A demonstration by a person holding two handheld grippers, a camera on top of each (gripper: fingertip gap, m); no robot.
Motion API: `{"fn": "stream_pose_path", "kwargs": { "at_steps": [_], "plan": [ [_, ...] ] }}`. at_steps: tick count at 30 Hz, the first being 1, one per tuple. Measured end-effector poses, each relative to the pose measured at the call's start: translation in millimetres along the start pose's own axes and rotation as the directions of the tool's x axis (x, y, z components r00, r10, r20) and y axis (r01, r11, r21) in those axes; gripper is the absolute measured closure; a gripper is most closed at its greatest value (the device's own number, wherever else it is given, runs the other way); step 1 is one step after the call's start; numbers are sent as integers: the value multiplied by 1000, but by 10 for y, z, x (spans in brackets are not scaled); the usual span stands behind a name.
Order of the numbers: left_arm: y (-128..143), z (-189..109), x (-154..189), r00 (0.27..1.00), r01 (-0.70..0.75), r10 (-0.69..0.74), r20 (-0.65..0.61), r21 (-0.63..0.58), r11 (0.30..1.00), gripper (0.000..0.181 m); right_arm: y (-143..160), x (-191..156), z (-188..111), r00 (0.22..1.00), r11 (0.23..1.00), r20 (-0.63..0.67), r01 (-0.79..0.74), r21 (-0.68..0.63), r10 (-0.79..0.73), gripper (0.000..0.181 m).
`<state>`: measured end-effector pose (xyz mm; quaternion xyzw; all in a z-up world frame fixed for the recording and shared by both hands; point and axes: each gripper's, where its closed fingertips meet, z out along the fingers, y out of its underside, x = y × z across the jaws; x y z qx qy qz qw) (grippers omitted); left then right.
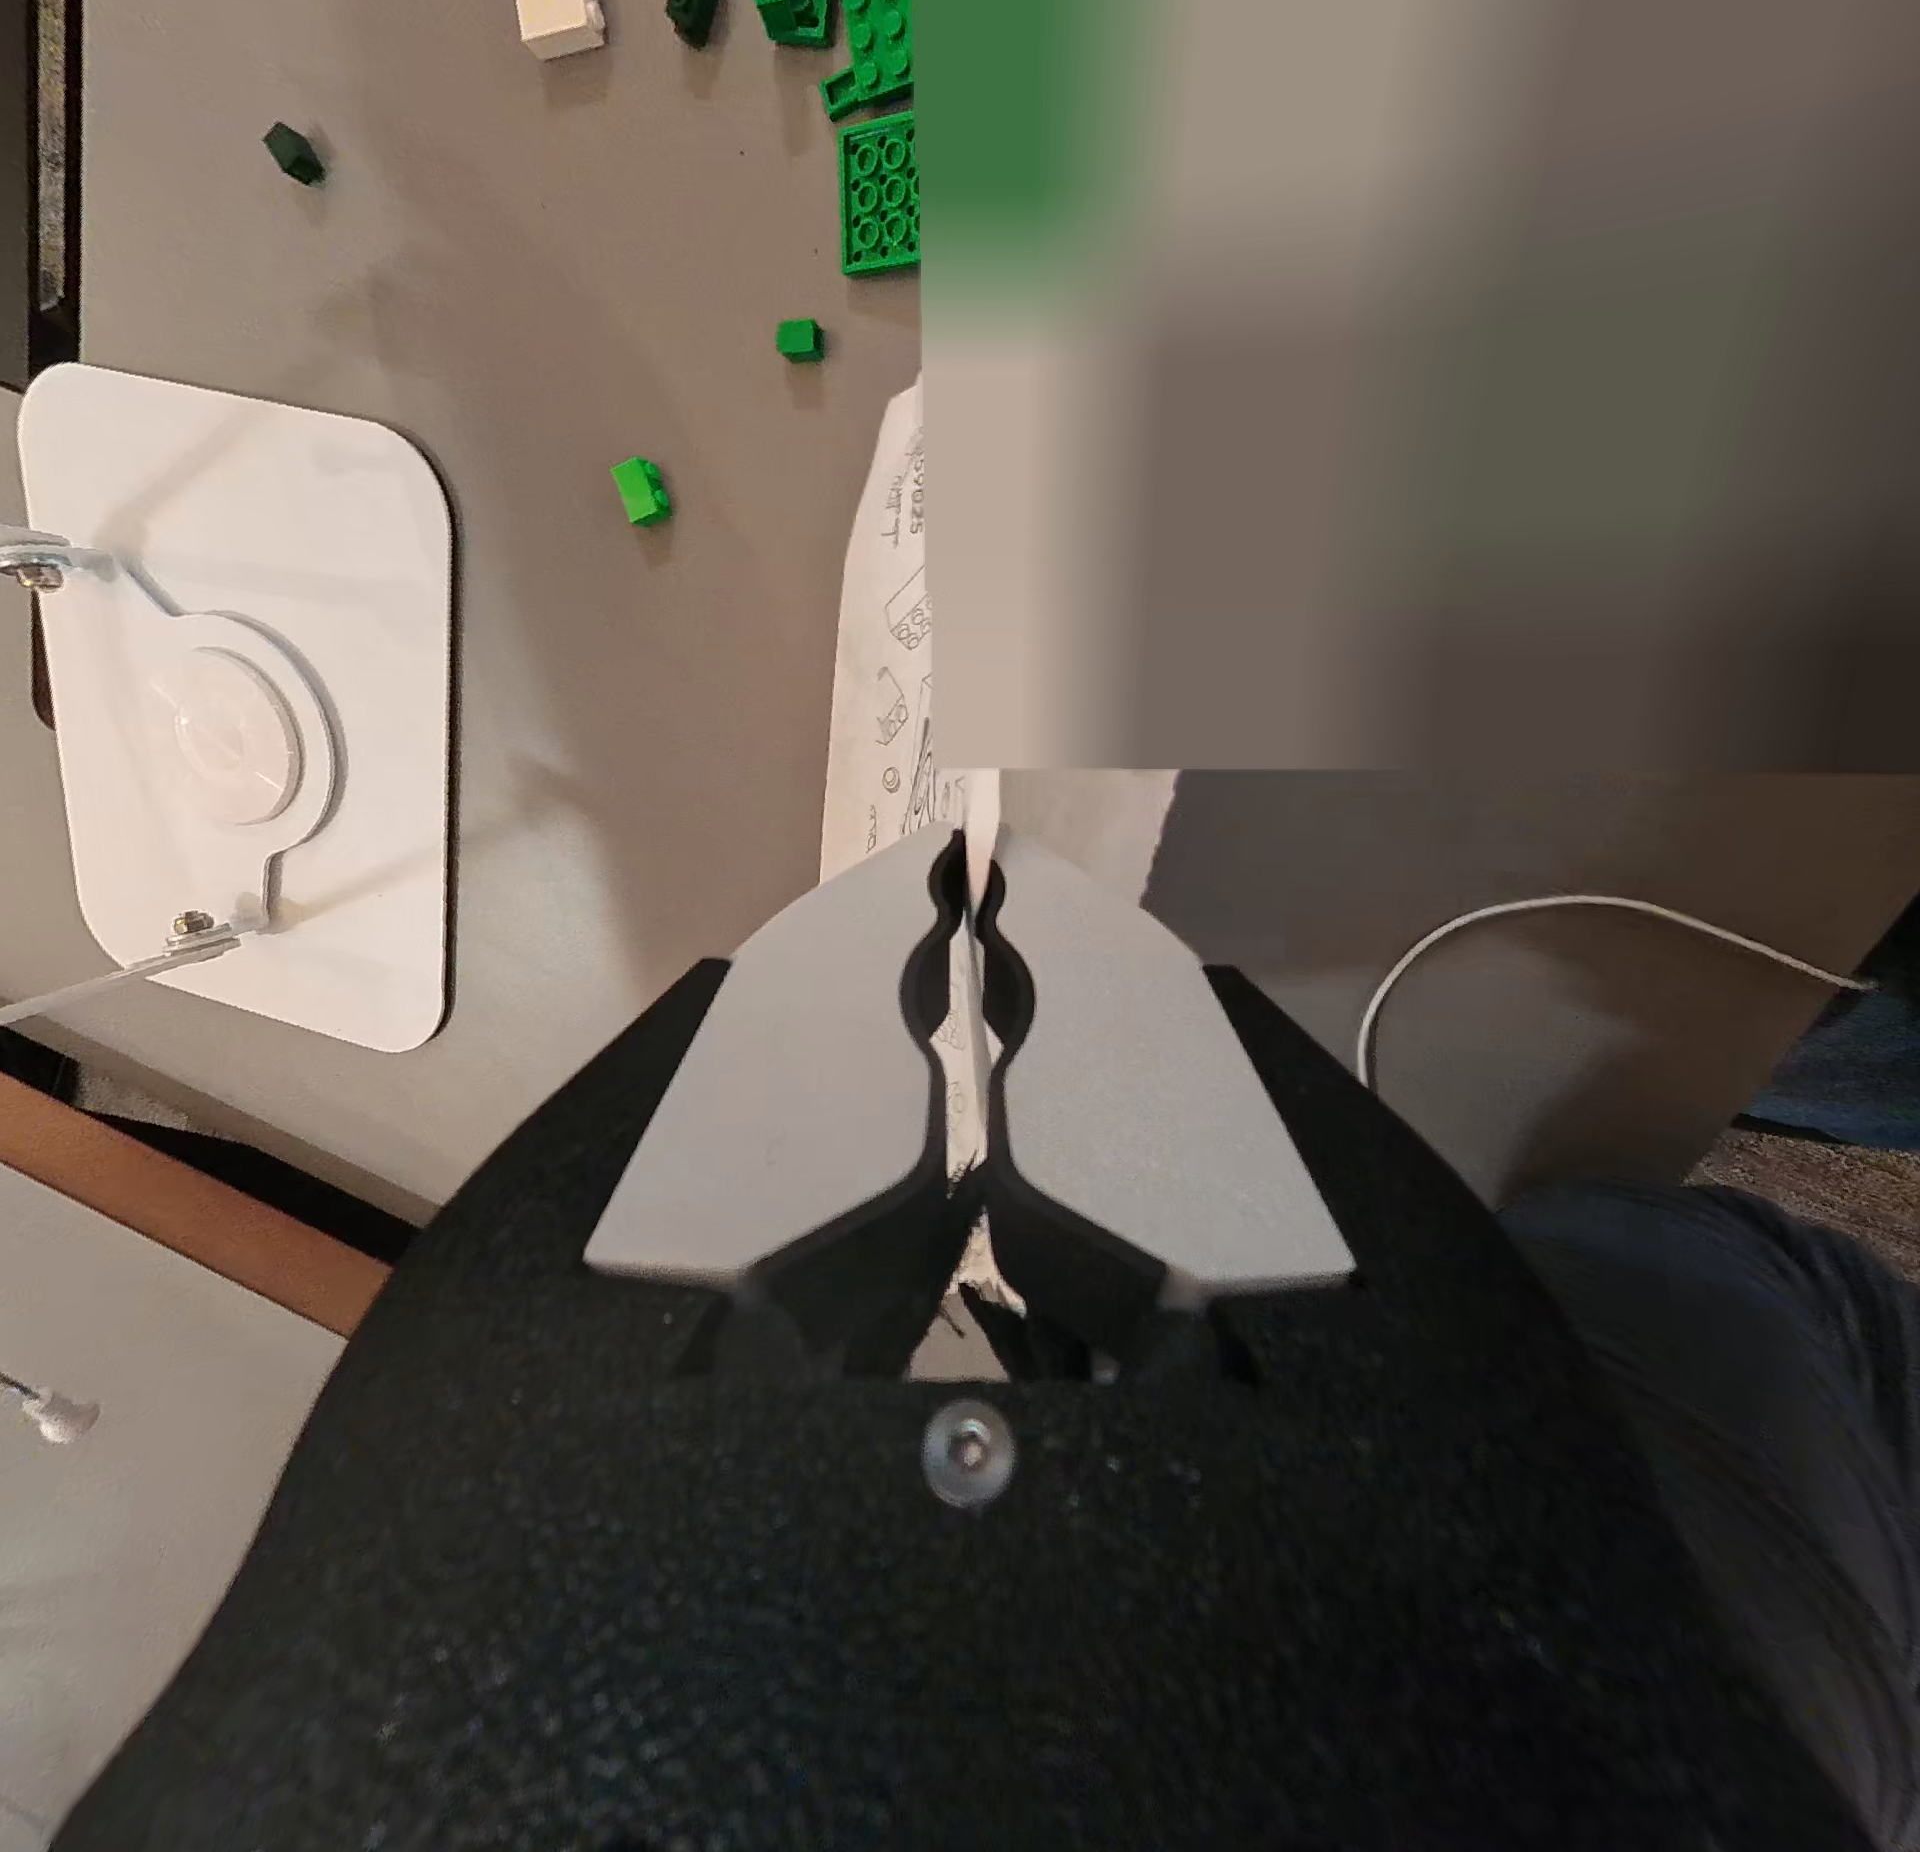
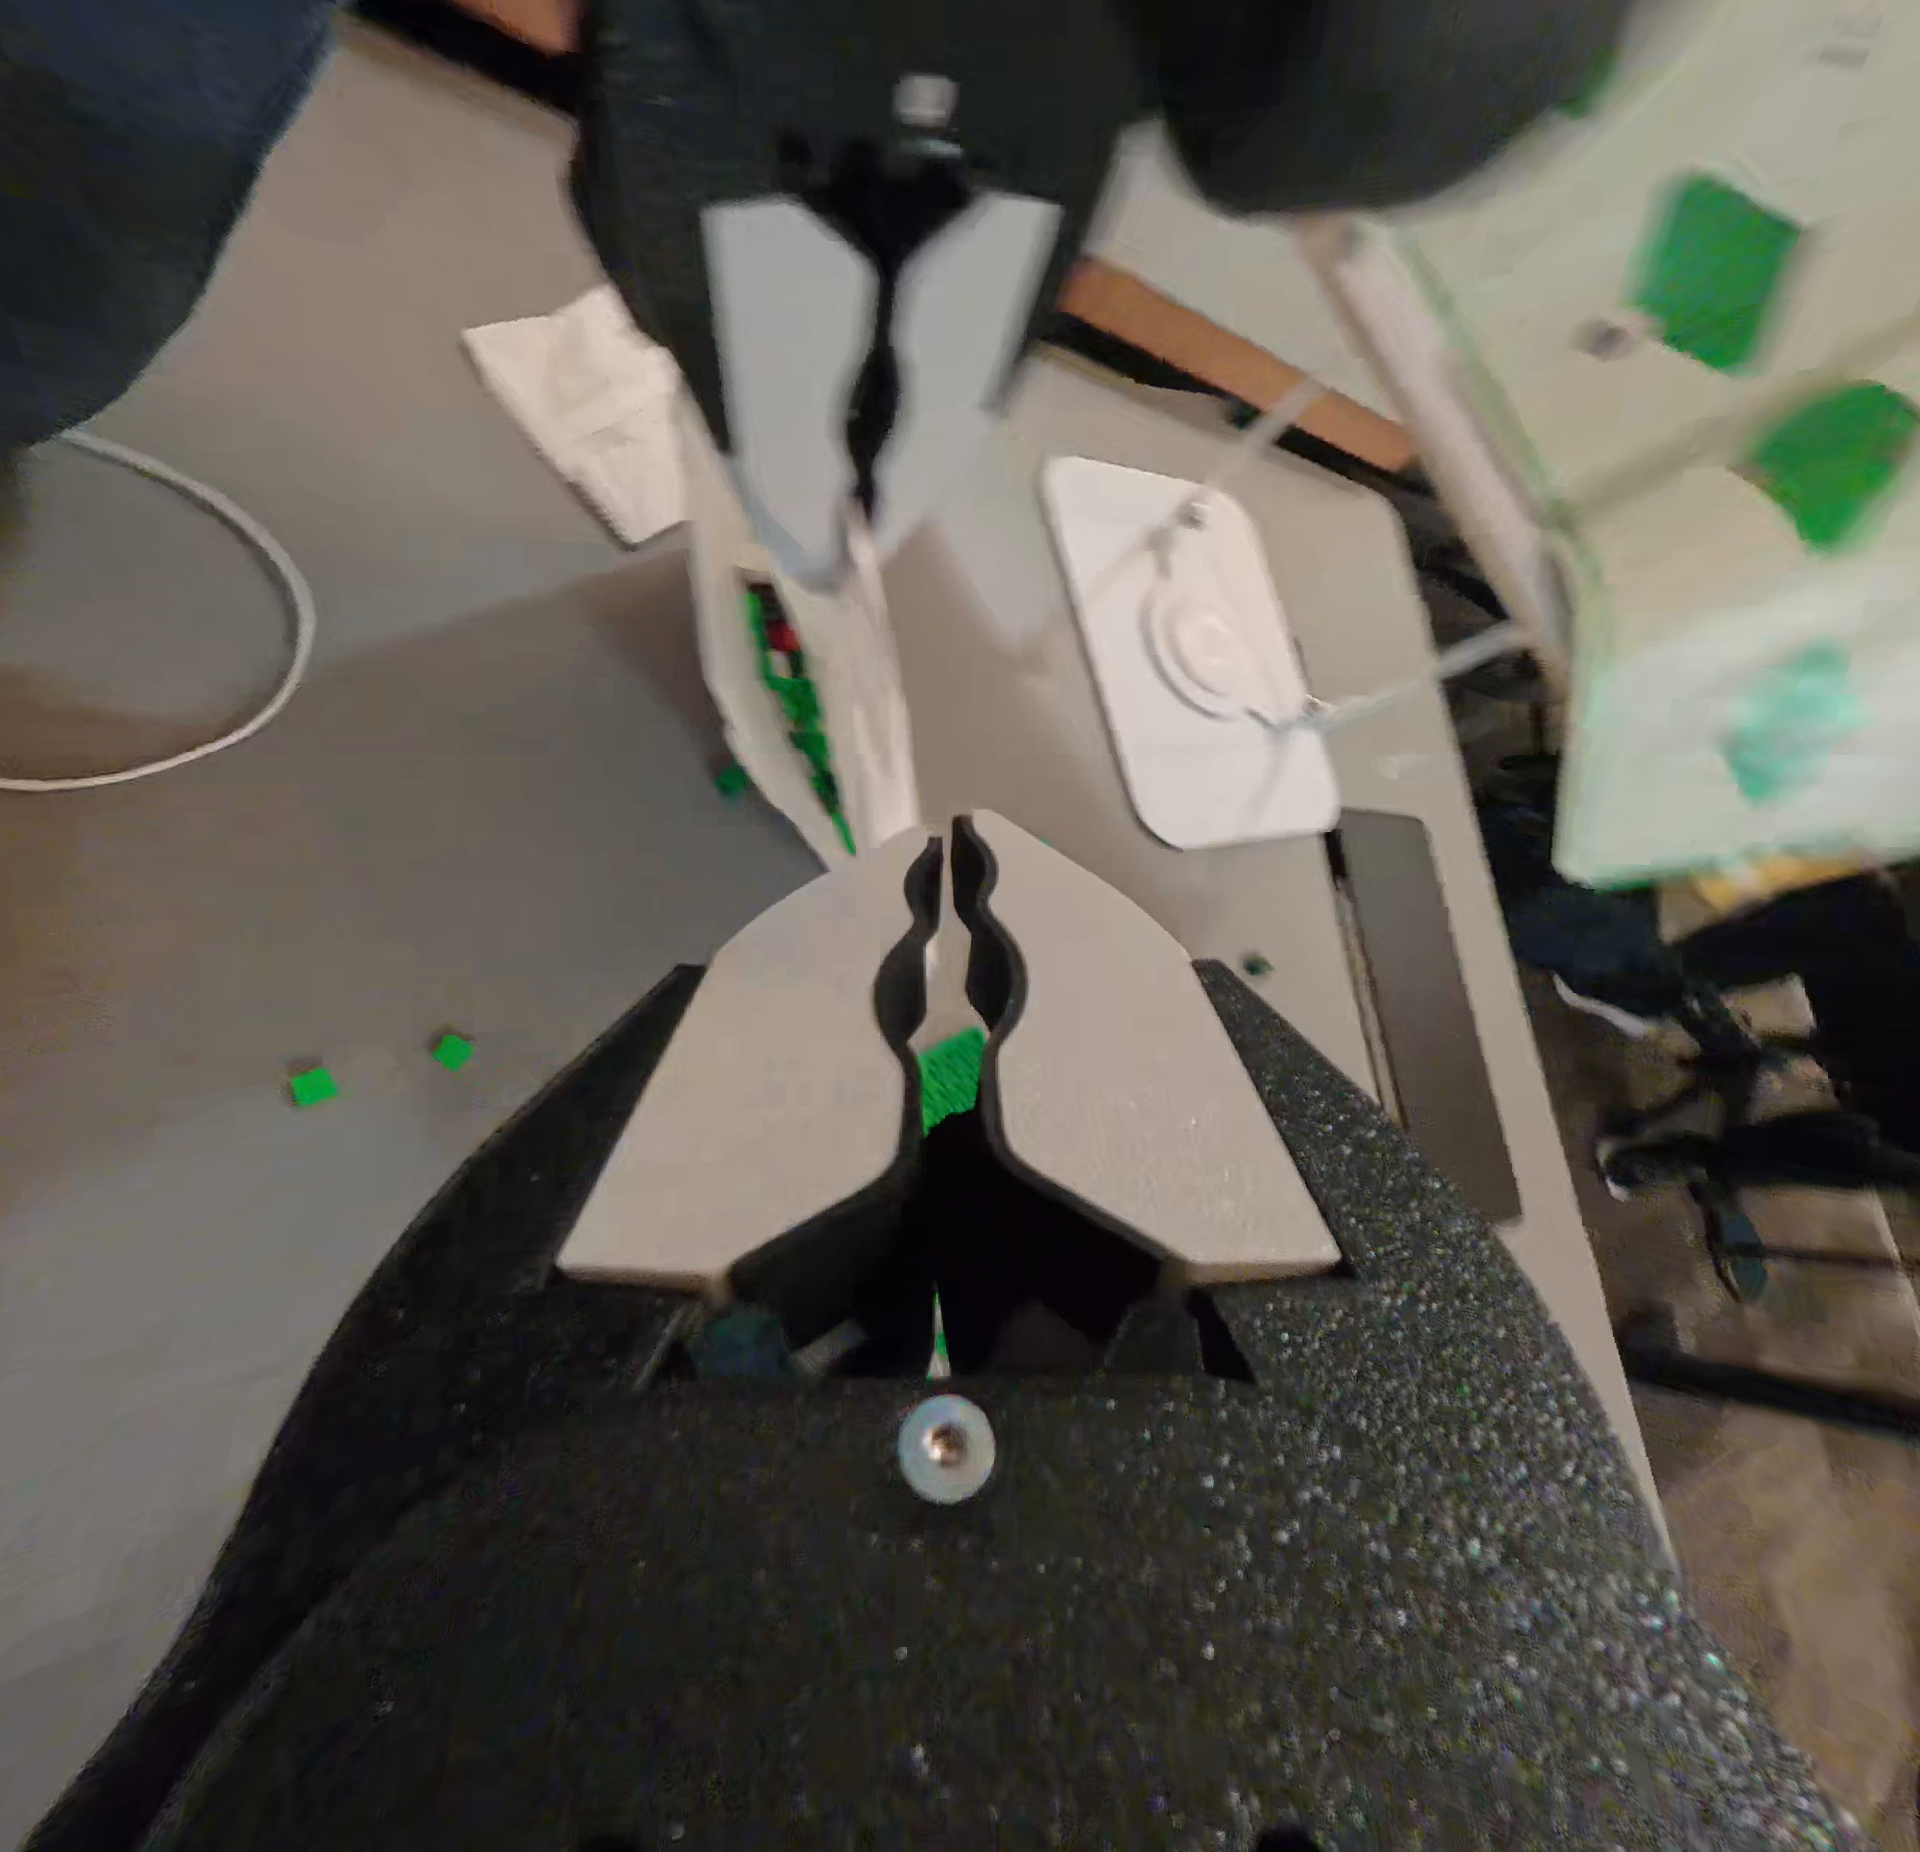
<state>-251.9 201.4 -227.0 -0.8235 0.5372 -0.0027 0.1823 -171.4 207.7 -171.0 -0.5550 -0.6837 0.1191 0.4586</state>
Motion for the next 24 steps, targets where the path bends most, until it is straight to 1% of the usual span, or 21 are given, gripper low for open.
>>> {"fn": "stream_pose_path", "kwargs": {
  "at_steps": [3,5,7,9,11,13,16,20,21,24],
  "plan": [
    [31,-8,-39,1000,23,-23,7,1,1000,181,262,301,-407,982,990,-128,-140,9,140,179],
    [52,-14,-57,999,33,-33,9,4,999,181,588,367,-558,961,976,-181,-216,-36,206,177],
    [74,-24,-75,999,44,-45,13,6,999,181,996,299,-625,944,947,-188,-297,-121,272,175],
    [96,-34,-87,998,55,-55,15,8,998,181,1384,153,-651,925,908,-173,-370,-198,339,171],
    [110,-40,-93,998,62,-62,14,10,998,181,1695,-5,-651,902,870,-158,-430,-240,402,169],
    [118,-44,-96,998,65,-66,14,11,998,181,1912,-115,-613,884,849,-154,-467,-246,441,167],
    [115,-41,-95,998,65,-65,13,10,998,181,2047,-135,-443,838,815,-146,-545,-198,525,167],
    [102,-27,-77,998,56,-56,8,5,998,181,2111,-13,-210,744,721,-156,-668,-186,650,170],
    [99,-26,-73,999,54,-54,7,4,999,181,2127,-1,-167,726,697,-153,-687,-205,671,170],
    [93,-26,-67,999,51,-51,5,6,999,181,2210,-79,-72,690,629,-135,-710,-317,711,170]
  ]
}}
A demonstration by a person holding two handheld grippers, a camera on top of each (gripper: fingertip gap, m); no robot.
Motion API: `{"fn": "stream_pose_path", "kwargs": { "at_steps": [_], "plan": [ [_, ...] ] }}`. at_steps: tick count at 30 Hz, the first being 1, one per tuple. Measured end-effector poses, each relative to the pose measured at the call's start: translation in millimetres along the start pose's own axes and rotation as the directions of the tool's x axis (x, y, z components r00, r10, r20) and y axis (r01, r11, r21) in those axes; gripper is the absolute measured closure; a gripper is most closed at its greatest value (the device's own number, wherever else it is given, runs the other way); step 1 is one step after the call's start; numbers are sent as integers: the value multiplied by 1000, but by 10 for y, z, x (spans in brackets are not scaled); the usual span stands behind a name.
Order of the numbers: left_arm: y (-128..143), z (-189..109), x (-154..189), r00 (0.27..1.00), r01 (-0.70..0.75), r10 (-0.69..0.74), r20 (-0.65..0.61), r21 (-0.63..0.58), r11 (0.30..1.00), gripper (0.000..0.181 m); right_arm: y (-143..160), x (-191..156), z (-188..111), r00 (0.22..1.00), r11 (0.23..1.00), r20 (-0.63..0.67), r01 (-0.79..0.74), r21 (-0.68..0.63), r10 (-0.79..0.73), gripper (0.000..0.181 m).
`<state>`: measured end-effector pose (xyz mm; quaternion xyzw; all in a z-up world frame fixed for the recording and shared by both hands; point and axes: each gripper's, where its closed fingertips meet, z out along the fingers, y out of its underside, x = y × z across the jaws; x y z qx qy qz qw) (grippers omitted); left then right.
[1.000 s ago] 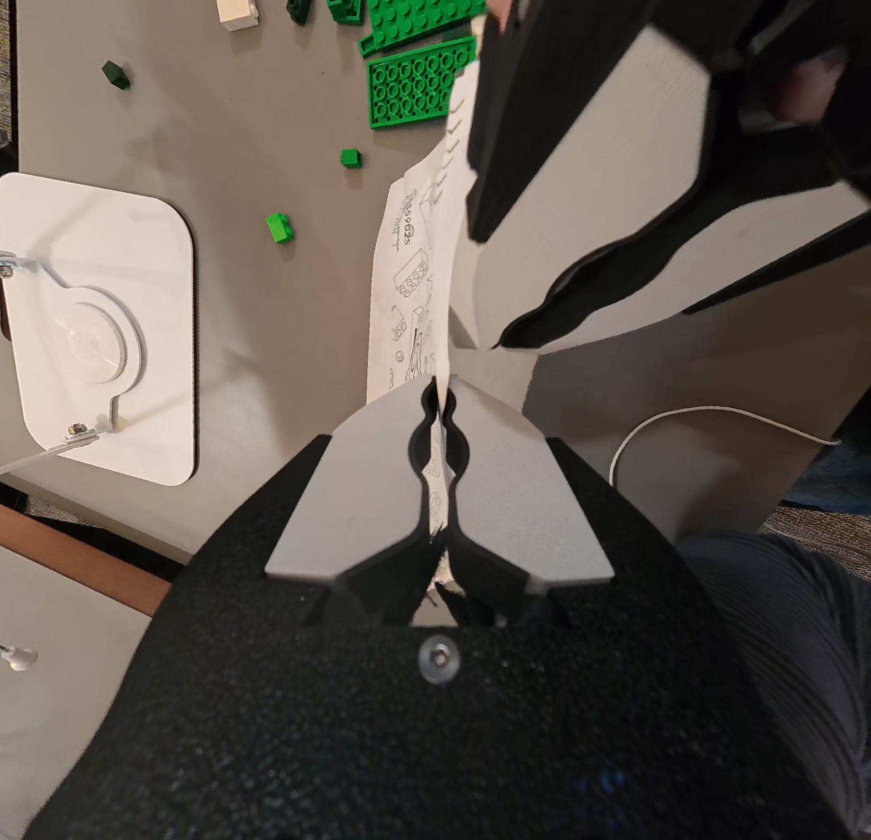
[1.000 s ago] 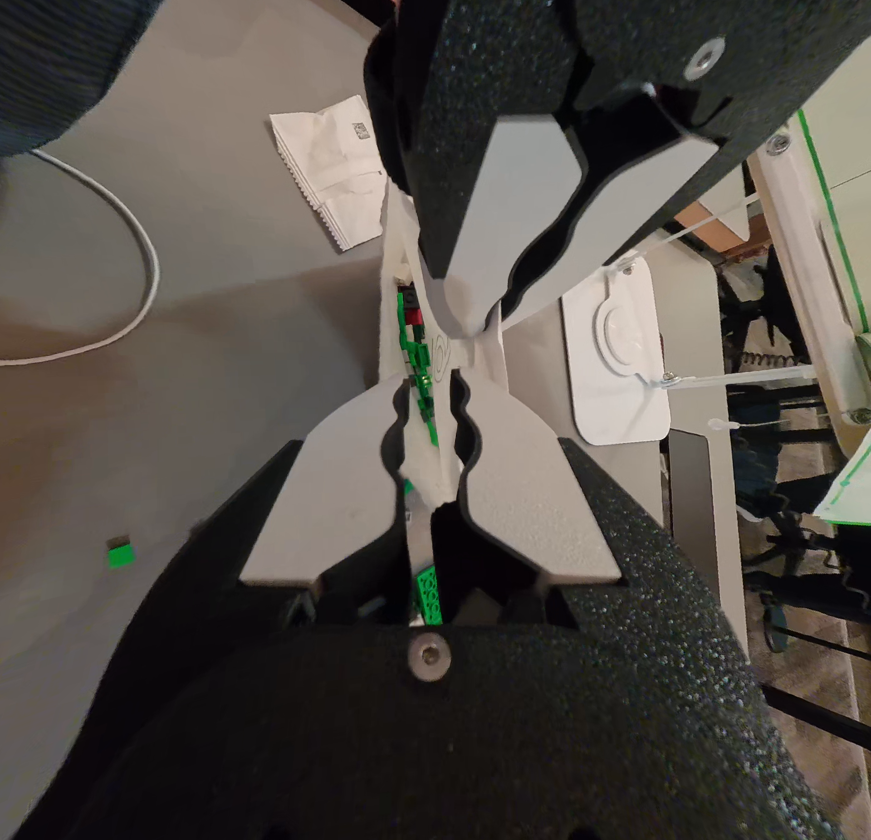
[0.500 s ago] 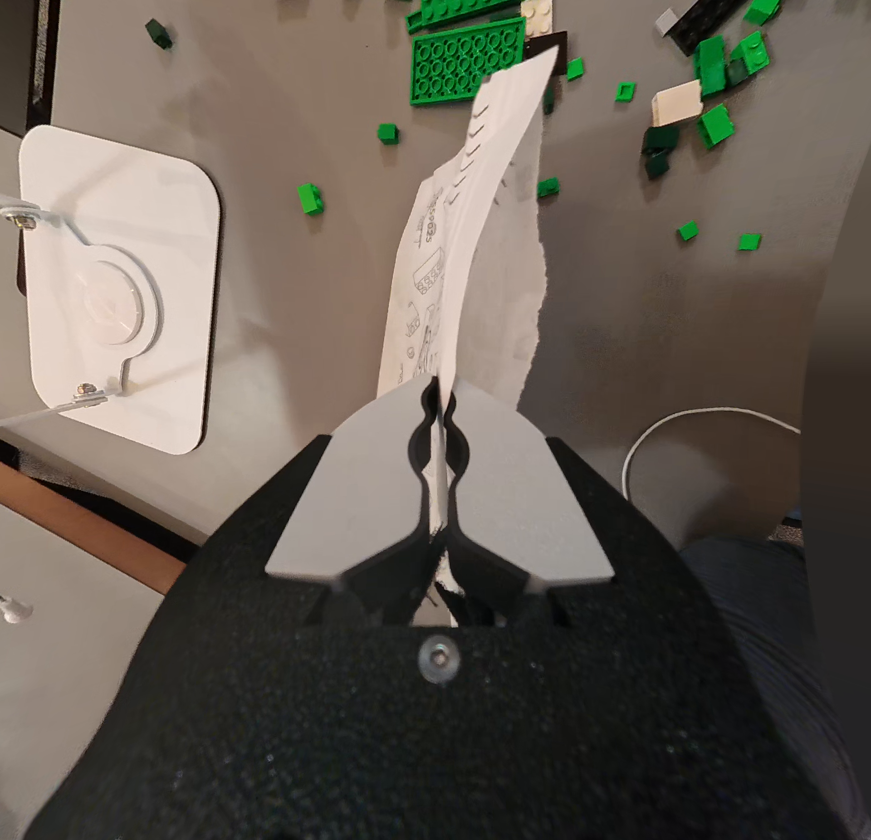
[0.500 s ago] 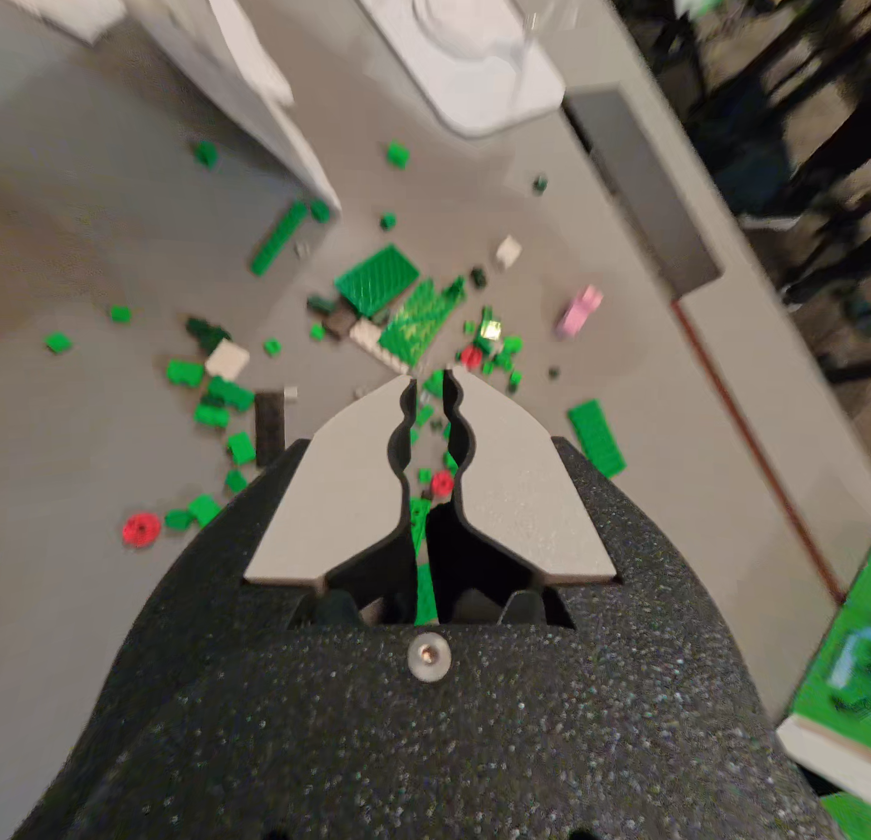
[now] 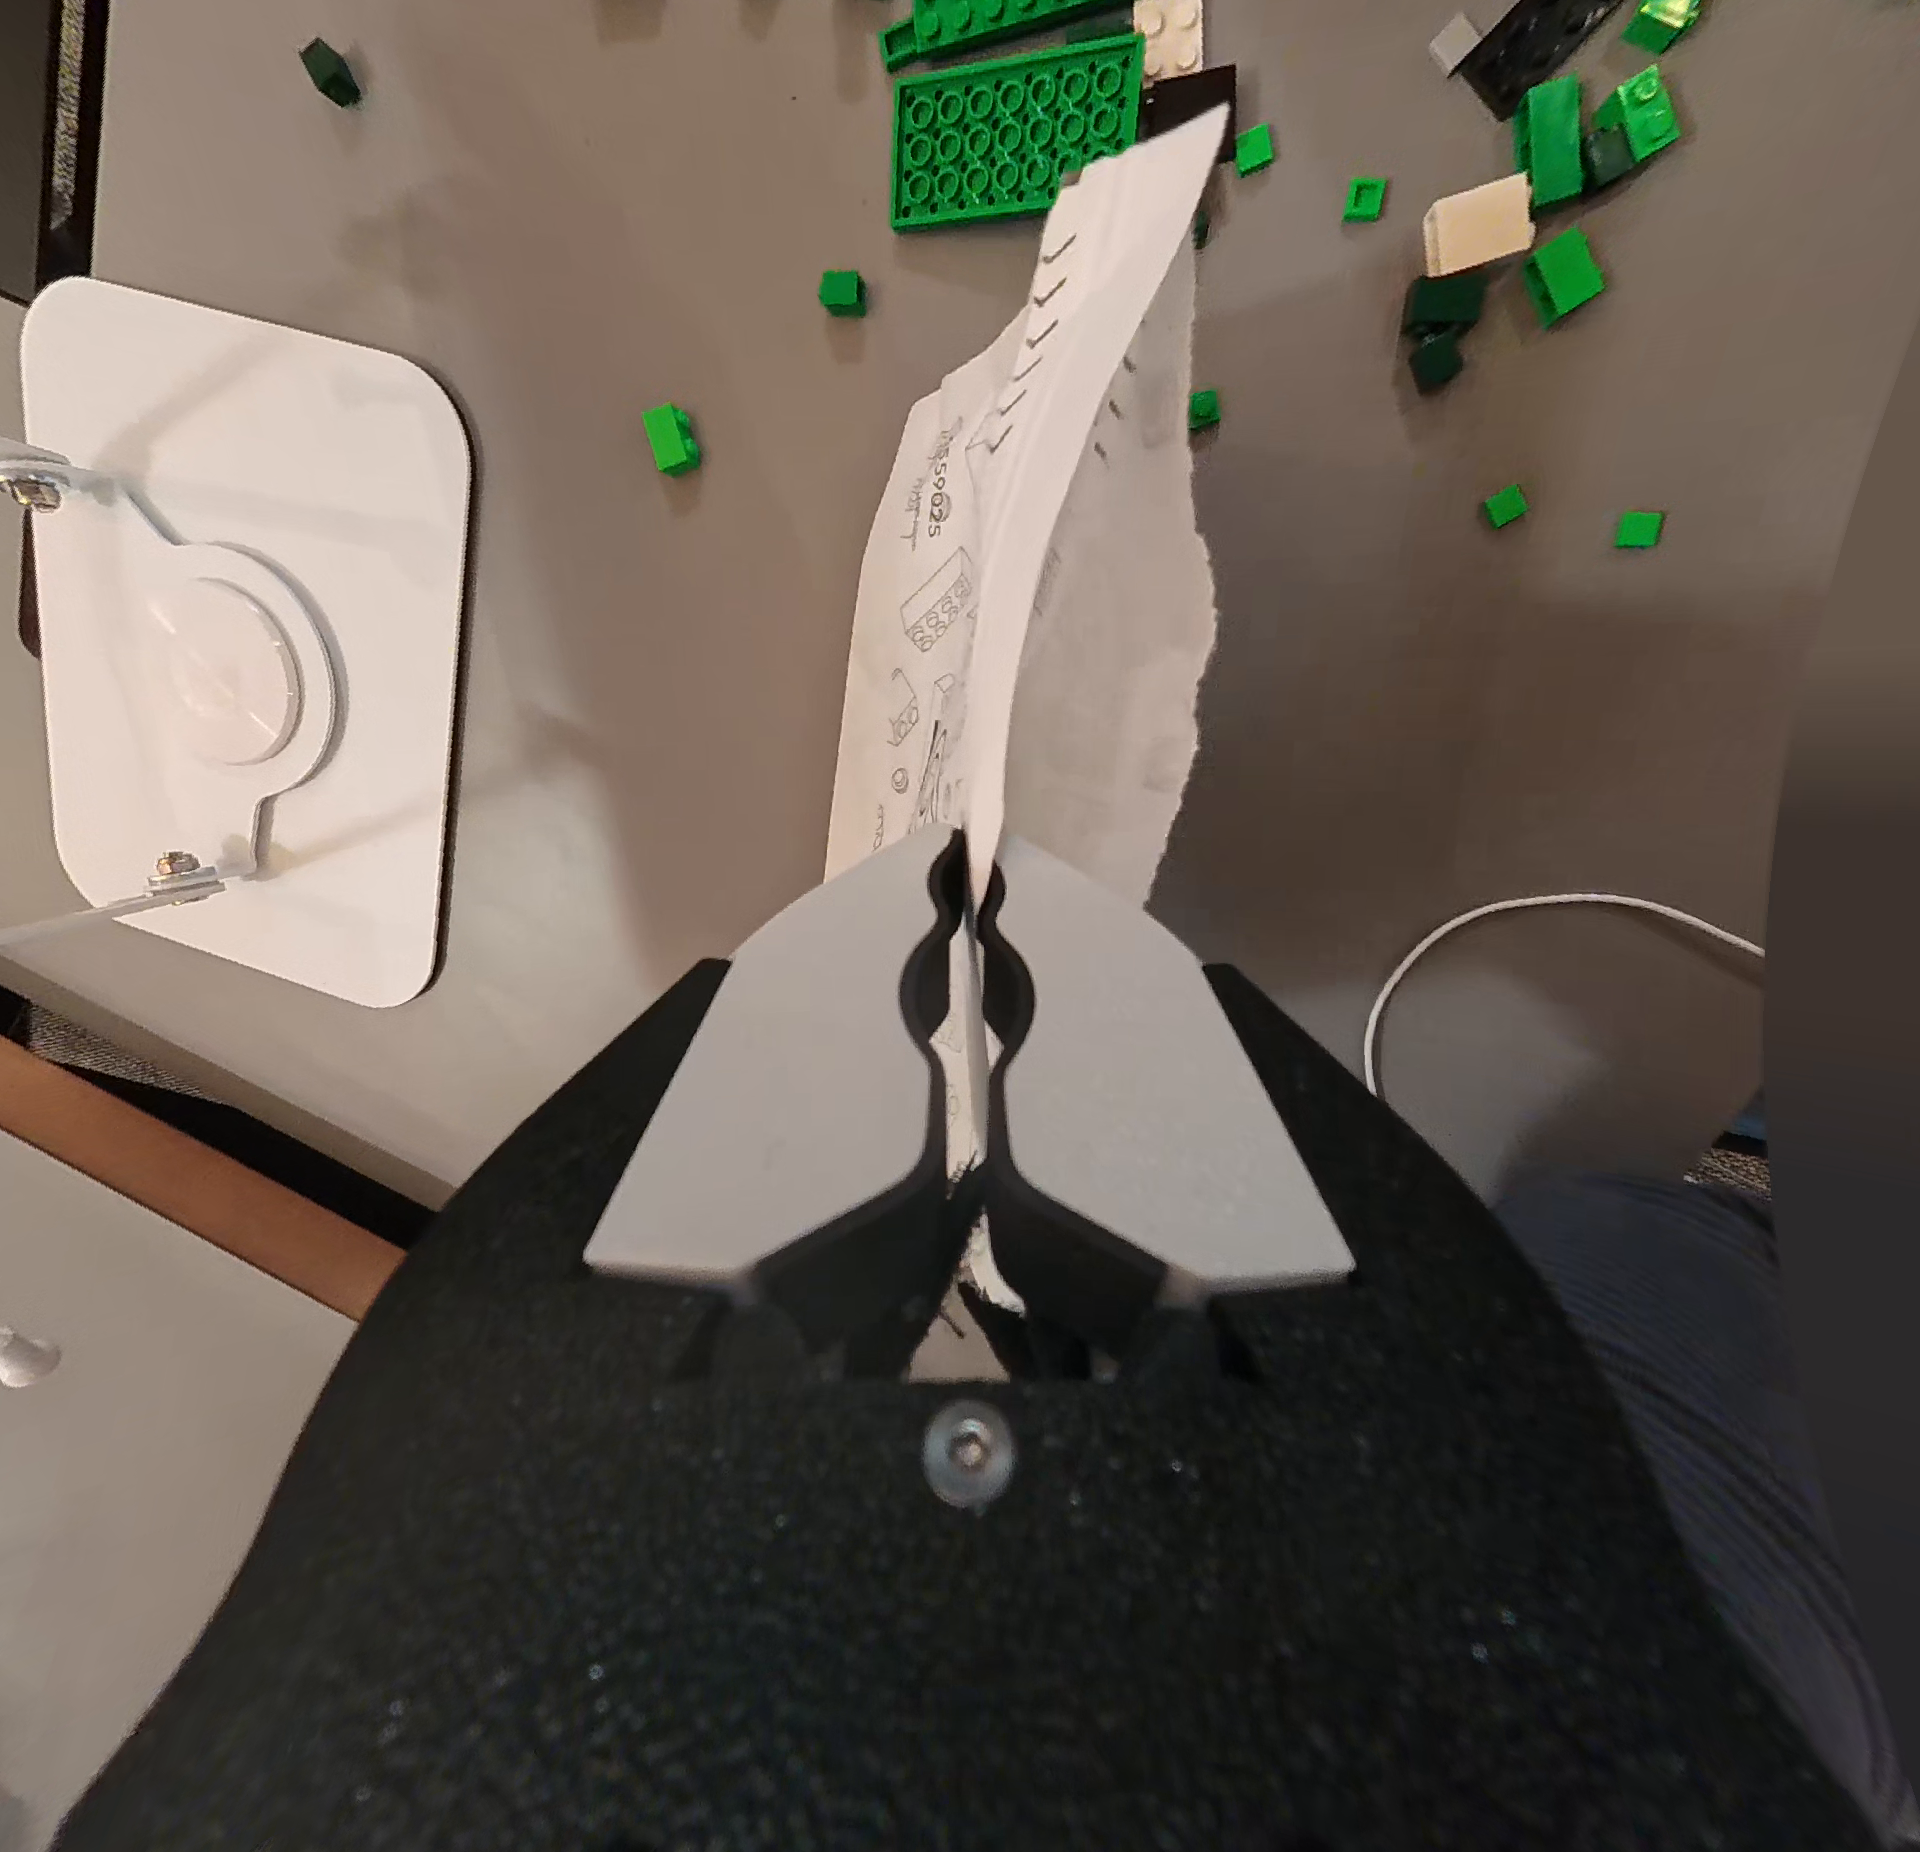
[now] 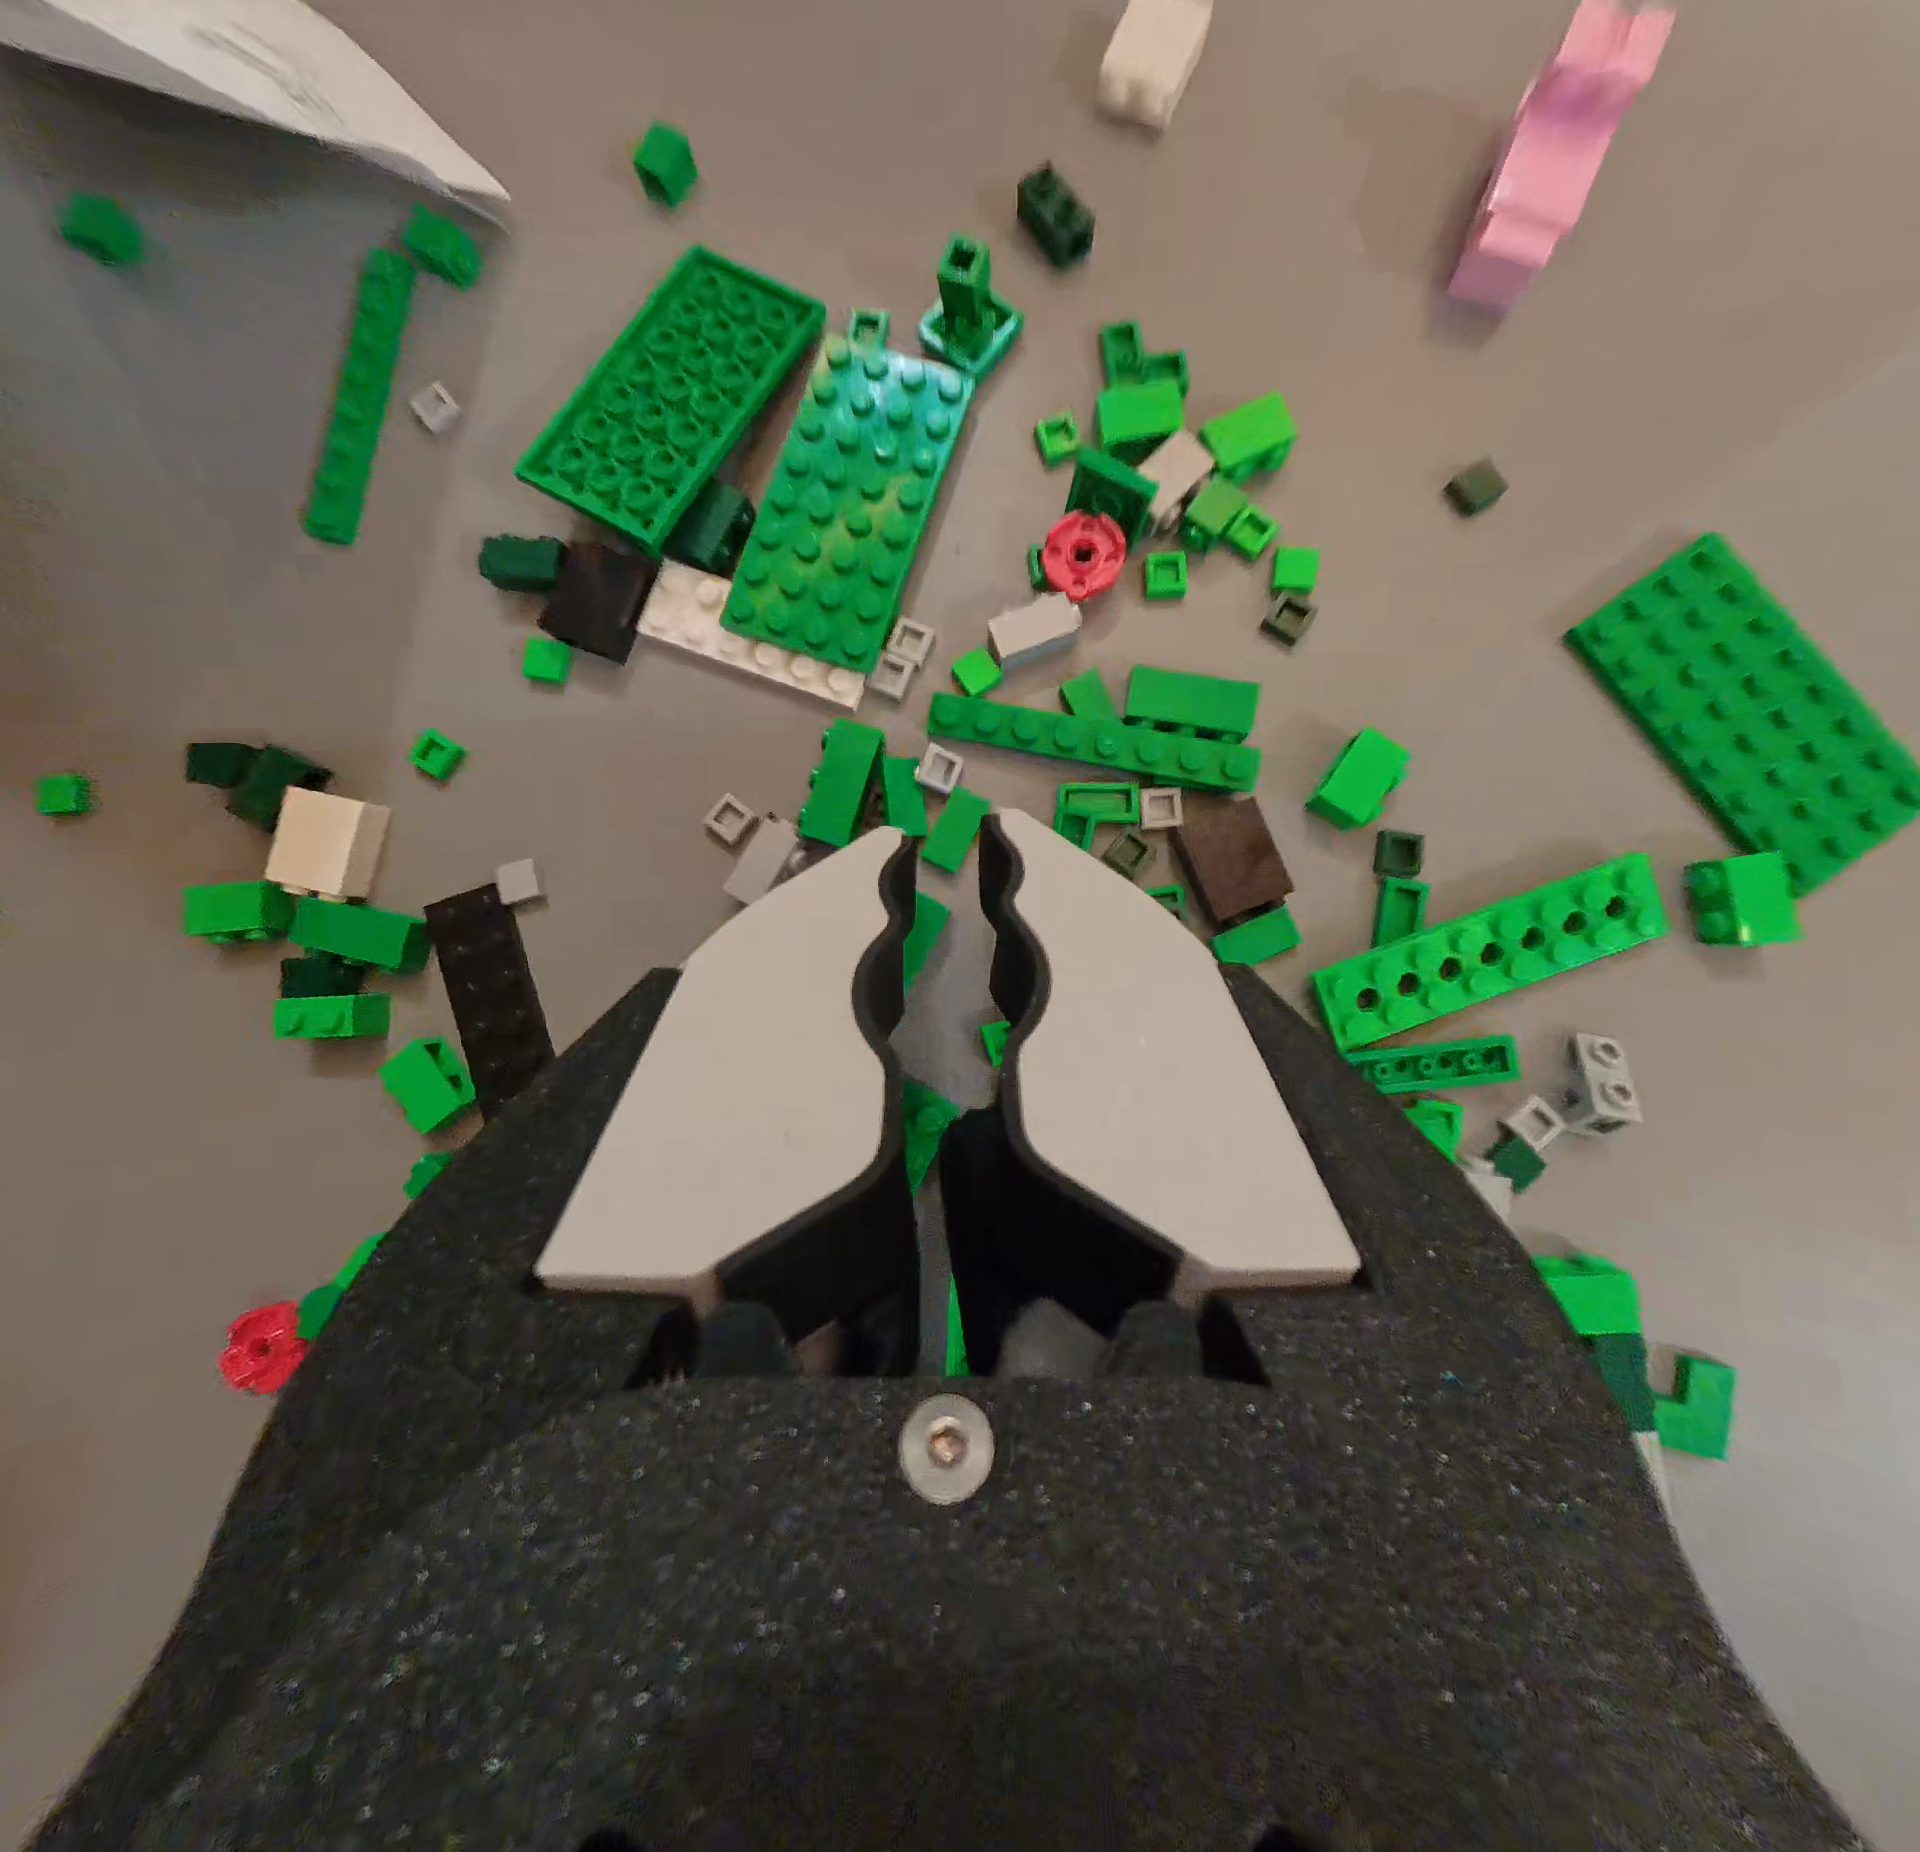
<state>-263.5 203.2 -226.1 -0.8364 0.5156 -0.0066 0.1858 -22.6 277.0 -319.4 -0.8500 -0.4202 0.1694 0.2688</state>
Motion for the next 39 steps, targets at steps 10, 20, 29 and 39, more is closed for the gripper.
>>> {"fn": "stream_pose_path", "kwargs": {
  "at_steps": [10,20,29,39],
  "plan": [
    [-17,10,28,1000,-10,10,-14,-1,1000,181,55,31,114,995,993,2,-100,-61,100,165],
    [-29,17,50,1000,-18,18,-21,-4,1000,181,74,25,138,996,990,-84,-8,-138,-4,167],
    [-32,14,47,1000,-19,19,-21,-1,1000,181,-309,-298,-83,980,979,-39,198,42,-196,177],
    [-44,6,60,999,-28,28,-23,6,1000,181,-82,-12,-30,942,928,-73,306,-212,-327,171]
  ]
}}
